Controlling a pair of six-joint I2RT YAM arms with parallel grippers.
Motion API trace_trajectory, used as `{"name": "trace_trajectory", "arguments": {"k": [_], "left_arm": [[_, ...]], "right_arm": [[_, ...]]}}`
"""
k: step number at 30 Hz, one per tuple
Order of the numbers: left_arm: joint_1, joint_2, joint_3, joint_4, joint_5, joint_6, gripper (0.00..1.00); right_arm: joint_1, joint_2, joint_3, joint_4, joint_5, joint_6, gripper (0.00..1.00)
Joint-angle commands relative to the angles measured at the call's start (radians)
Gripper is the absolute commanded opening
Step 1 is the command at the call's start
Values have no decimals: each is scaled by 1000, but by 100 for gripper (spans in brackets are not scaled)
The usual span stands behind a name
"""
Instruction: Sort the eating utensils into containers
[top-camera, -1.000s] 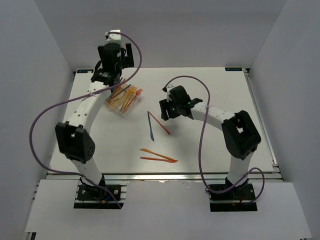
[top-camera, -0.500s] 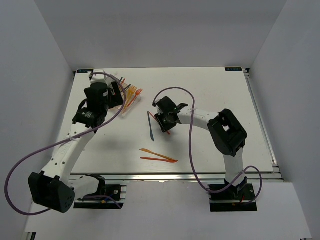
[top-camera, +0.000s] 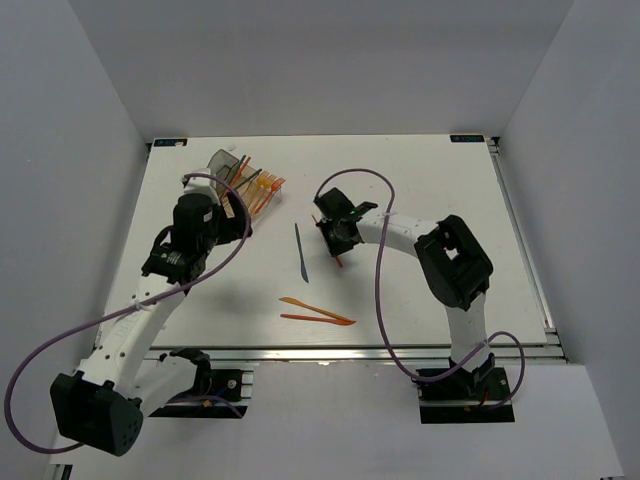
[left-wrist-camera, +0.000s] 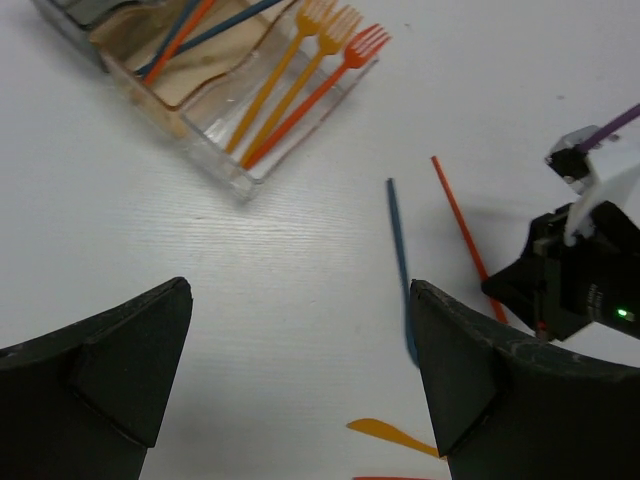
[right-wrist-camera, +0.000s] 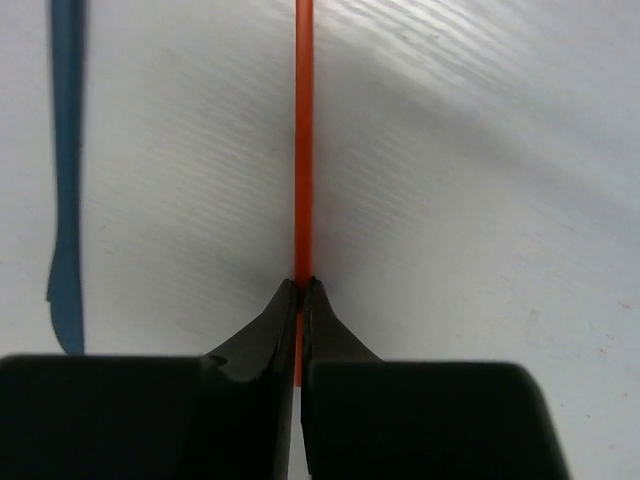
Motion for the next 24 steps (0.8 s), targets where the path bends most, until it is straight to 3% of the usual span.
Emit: {"name": "trace_trajectory", "arguments": {"k": [1,2,5,8,13,18,20,22,24], "left_arm": [[0,-35,-54,154,189,-109,98],[0,-40,-107,214,320,-133,98],[-2,-40,-207,523,455,-294,98],[-12,25,-286,825,589,-495,98],[-95,109,-239,858,565,-519,98],[-105,138,-221,860,551,-522,96],[-105,144,-229,895,575,-540,87],[-105,159,-231,937,591,-566,84],[-105,168,-223,943,600,-571,70]], "right_arm": [[-59,-62,-52,-69,66,98,0],[-57,-134,-68,-48,51,107,0],[-57,-271,-200,148,-232,144,0],[-59,-470,-364,489,-560,263,0],[-56,-602,-503,711,-676,446,0],[-45,-646,-471,693,-695,445,0],[-37,-635,-441,654,-693,431,0],[-28,-633,-429,663,-701,429,0],[-19,-629,-421,672,-705,429,0]]}}
